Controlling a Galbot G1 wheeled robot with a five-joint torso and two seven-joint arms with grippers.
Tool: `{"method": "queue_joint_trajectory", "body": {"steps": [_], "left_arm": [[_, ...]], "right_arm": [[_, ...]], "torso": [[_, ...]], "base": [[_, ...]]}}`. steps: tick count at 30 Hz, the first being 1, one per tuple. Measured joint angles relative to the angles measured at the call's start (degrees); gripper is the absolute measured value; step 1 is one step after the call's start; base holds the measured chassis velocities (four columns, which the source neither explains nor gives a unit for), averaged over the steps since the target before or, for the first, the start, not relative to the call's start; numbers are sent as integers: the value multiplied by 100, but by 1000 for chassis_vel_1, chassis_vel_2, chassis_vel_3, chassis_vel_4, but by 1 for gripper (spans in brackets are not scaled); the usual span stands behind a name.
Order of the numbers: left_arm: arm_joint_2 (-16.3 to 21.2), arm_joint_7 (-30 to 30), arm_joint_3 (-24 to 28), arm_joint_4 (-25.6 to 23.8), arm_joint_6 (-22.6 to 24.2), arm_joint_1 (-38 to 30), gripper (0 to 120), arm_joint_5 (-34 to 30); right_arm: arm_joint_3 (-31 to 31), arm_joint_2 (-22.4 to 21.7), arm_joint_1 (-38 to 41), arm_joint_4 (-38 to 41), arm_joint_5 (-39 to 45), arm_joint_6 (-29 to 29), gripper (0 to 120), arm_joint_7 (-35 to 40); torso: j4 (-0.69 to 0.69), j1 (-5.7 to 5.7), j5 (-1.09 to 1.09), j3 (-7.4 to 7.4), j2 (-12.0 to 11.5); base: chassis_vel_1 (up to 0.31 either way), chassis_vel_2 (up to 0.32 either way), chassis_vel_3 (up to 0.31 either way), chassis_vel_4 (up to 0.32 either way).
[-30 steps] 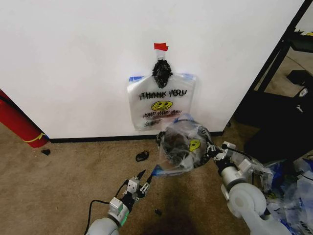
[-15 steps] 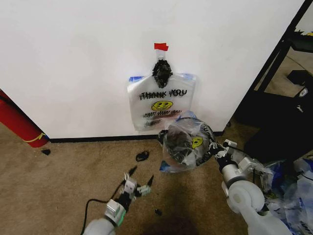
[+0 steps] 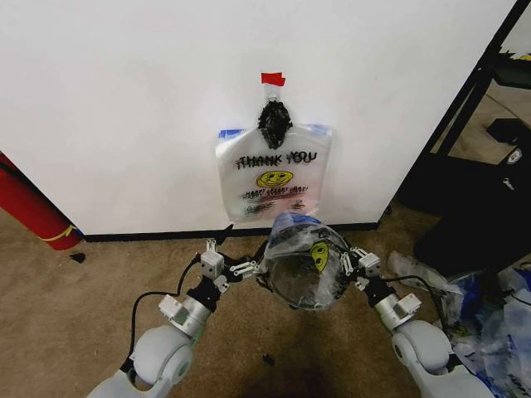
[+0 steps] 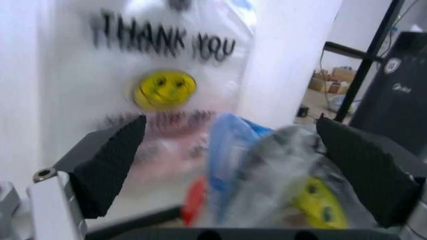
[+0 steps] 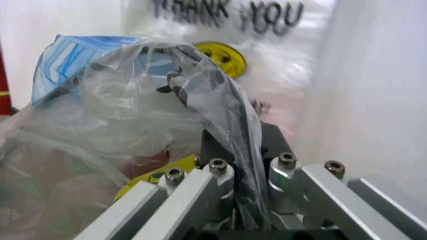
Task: Pick up the garbage bag from the wall and place it over the trash bin.
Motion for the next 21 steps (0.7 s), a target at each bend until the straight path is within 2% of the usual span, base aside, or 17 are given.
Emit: {"method": "queue_joint_trajectory", "body": {"steps": [9,21], "left_arm": [[-222,-192,111,231,334,-115,86,88],[-216,-637,-63,496,468,-345,86,395]], "right_arm": [[-28,30,-27,81,-175,275,1,-184],[110,-21,-187,266,-358,486,1,-369]], "torso": [[0,0,0,0,0],[0,0,0,0,0]], "base": [[0,0,0,0],[0,0,0,0]]}}
